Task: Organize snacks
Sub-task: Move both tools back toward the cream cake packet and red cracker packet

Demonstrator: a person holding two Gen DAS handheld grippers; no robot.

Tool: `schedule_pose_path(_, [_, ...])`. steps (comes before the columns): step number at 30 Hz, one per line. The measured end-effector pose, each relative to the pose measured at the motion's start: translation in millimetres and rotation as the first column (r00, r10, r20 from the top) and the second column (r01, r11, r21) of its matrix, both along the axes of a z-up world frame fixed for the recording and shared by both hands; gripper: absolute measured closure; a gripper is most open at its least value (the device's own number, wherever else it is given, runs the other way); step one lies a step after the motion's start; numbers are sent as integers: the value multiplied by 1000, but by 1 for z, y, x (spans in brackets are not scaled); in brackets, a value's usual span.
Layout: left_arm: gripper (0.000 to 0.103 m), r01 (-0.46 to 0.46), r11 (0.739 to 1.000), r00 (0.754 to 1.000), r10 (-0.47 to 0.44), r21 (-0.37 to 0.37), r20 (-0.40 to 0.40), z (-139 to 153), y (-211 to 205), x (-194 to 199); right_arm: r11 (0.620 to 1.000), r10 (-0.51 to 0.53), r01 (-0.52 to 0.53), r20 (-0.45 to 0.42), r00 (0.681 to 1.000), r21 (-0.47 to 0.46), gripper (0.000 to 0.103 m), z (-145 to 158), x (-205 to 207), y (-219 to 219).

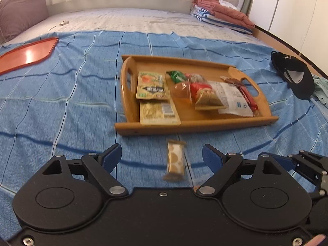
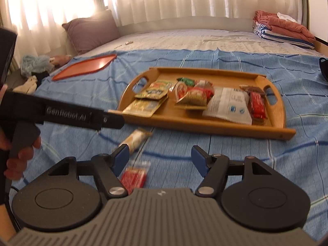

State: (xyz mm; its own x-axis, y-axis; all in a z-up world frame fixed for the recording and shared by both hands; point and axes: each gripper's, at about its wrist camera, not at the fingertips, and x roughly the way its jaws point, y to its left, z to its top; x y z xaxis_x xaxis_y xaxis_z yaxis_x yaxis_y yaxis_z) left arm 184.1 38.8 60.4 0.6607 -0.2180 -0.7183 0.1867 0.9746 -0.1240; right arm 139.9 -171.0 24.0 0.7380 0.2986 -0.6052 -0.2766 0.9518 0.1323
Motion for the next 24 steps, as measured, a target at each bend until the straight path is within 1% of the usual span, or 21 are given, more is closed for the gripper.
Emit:
schedule_pose_path(2, [18,-3,1000,1000,3,5,-11,-6,-1,-2,1000,5,-5,1,1000,-17,26,-6,-7,3])
schedule_pose_path(5, [18,-3,1000,1000,3,3,-30,-15,-4,-3,1000,6,-6,0,1000,-18,26,-13,-15,7])
schedule_pose_path(15, [18,-2,1000,999,3,11,-52,-33,-14,-1,998,31,-32,-11,999,-45,26,-36,-27,22])
schedule_pose_path(19, [18,-11,1000,998,12,15,-62,-41,-16,3,999,25,-25,-17,1000,-27,26,-44,-27,25])
schedule_pose_path(22, [18,-16,1000,997,17,16,-72,-46,-17,5,1000,14,-14,-6,1000,-12,23,-48,-27,28])
schedule_pose_path(24, [18,-16,1000,997,18,16,-78,-49,-18,7,1000,13,-13,3,1000,-19,22,-50,-28,31])
